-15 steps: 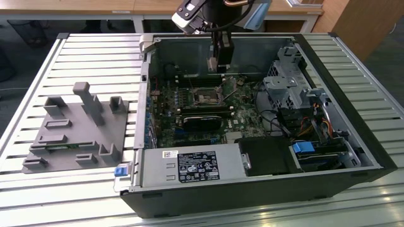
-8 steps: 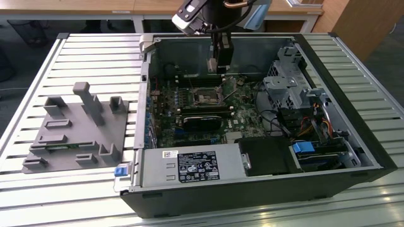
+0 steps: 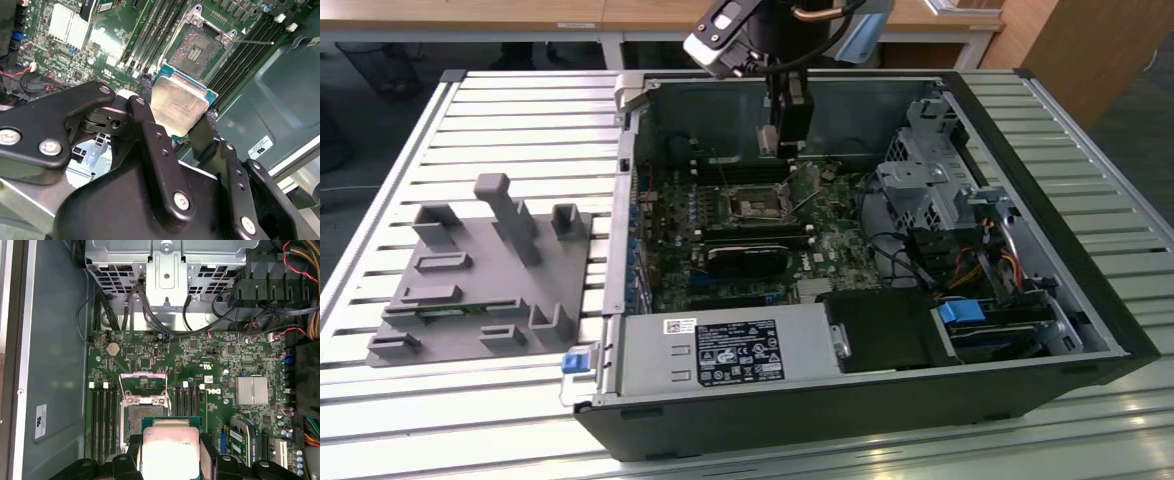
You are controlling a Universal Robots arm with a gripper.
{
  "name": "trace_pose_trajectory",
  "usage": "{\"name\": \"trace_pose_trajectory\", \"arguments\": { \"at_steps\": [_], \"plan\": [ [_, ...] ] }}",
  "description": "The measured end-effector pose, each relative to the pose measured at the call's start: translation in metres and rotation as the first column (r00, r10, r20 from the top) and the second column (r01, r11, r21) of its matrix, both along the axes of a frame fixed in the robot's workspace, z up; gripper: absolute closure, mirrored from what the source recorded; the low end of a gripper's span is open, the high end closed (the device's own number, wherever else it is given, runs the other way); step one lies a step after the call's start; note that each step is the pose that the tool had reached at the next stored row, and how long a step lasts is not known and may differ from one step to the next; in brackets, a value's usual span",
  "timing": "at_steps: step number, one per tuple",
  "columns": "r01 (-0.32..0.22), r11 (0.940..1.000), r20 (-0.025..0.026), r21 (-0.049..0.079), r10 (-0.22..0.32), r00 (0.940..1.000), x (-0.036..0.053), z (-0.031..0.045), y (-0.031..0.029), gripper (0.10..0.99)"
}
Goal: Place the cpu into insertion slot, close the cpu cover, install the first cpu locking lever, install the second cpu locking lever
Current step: 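Place the cpu into insertion slot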
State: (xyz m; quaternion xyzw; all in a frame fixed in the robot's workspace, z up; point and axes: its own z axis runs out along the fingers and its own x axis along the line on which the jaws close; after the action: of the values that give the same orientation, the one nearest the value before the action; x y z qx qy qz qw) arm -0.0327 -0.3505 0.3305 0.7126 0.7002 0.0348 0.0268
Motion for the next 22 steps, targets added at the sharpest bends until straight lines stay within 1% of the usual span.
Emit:
{"name": "trace_pose_trajectory", "arguments": {
  "at_steps": [22],
  "plan": [
    [0.0,1.0,0.0,-0.002,0.0,1.0,0.0,-0.0065,0.0,0.545]
  ]
}}
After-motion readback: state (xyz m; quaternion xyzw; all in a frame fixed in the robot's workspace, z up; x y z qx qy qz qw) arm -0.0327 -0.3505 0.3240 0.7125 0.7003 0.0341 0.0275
